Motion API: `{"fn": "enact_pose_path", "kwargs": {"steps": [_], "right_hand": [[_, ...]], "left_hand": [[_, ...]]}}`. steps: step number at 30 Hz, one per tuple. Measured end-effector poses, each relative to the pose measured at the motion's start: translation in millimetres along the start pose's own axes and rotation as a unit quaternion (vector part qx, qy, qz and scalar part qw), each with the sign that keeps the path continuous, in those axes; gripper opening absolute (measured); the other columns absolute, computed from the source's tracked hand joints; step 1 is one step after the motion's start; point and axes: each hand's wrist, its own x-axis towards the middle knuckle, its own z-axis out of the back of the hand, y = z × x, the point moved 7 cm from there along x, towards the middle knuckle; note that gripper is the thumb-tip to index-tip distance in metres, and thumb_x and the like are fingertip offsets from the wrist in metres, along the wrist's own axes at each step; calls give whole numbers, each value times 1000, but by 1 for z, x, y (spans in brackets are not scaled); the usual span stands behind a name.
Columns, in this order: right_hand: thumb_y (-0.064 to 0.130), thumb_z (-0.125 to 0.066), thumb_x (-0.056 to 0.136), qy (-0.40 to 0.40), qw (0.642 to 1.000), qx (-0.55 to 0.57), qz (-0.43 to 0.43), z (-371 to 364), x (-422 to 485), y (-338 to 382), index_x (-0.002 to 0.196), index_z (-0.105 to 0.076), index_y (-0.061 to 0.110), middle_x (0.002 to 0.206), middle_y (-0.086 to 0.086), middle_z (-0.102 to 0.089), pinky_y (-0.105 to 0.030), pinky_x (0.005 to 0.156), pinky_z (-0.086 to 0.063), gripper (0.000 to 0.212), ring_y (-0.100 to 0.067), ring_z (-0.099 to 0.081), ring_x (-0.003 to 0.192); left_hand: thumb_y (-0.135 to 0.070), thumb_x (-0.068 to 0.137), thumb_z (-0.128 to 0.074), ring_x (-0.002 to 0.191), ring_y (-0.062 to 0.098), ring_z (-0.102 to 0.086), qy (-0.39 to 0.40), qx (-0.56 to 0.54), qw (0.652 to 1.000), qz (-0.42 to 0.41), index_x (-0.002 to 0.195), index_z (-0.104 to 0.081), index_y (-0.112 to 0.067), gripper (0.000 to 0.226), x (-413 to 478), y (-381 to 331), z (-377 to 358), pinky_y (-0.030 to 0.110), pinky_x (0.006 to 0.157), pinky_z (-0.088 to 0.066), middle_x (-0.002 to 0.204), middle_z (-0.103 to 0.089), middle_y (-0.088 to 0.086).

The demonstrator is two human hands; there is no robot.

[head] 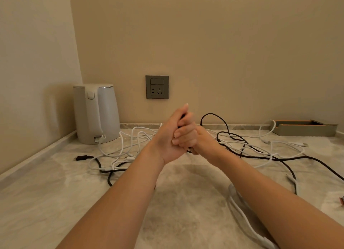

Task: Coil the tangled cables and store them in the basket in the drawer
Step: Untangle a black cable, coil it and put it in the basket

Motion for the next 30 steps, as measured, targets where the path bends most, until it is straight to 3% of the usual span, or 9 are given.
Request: {"fn": "enact_pose_path", "kwargs": {"steps": [2,5,7,11,14,20,22,26,30], "right_hand": [[0,-44,89,1,997,-76,11,-7,3,-1,43,-51,26,37,11,-39,-18,43,-25,54,-1,-29,37],[8,-39,96,37,949,-309,50,-18,2,4,63,-39,23,57,11,-40,-25,56,-26,37,-5,-34,51],[17,-37,100,69,911,-400,66,-27,-1,8,75,-37,17,65,8,-39,-24,58,-22,25,-12,-37,57],[21,-37,100,129,871,-473,43,-32,-9,15,76,-44,14,73,2,-46,-31,64,-31,26,-22,-44,71],[22,-36,99,174,851,-495,10,-33,-18,15,89,-55,11,82,-2,-52,-36,71,-43,24,-24,-52,77],[25,-35,100,142,816,-553,86,-41,-25,44,88,-54,14,87,-2,-57,-34,69,-43,25,-24,-54,81],[28,-35,101,99,824,-547,112,-33,-24,55,82,-47,19,79,0,-52,-33,66,-41,24,-25,-52,77],[34,-39,100,3,821,-552,144,-6,-17,64,77,-44,24,72,2,-49,-34,62,-38,26,-26,-50,74],[41,-36,100,-91,814,-552,155,16,-11,61,82,-47,21,71,2,-49,-36,61,-37,29,-28,-52,75]], "left_hand": [[-32,95,-36,20,3,-24,-51,-25,997,-45,44,-38,-18,53,-1,-11,13,16,29,-19,28,-26,-8],[-29,100,-30,21,3,-23,-123,-76,986,-79,45,-40,-18,57,-3,-21,29,16,28,-20,30,-26,-8],[-28,101,-32,22,3,-23,-164,-93,977,-100,52,-39,-18,50,-5,-26,36,15,28,-21,32,-27,-9],[-30,103,-32,25,3,-26,-215,-89,962,-144,64,-36,-17,41,-11,-38,47,14,30,-24,35,-29,-8],[-35,103,-31,28,3,-30,-256,-86,947,-175,65,-37,-17,42,-17,-49,61,14,31,-28,38,-34,-8],[-31,104,-31,38,8,-41,-346,89,922,-151,70,-42,-13,41,-26,-47,87,17,40,-39,53,-42,-1],[-29,104,-33,38,8,-45,-335,133,925,-122,70,-44,-12,40,-24,-43,84,16,40,-41,54,-45,0],[-29,104,-30,43,8,-51,-239,284,928,-32,69,-47,-11,42,-15,-29,62,19,48,-45,50,-51,-3],[-27,104,-29,48,13,-53,-168,315,933,39,73,-49,-10,41,-10,-10,50,21,52,-47,54,-50,-1]]}}
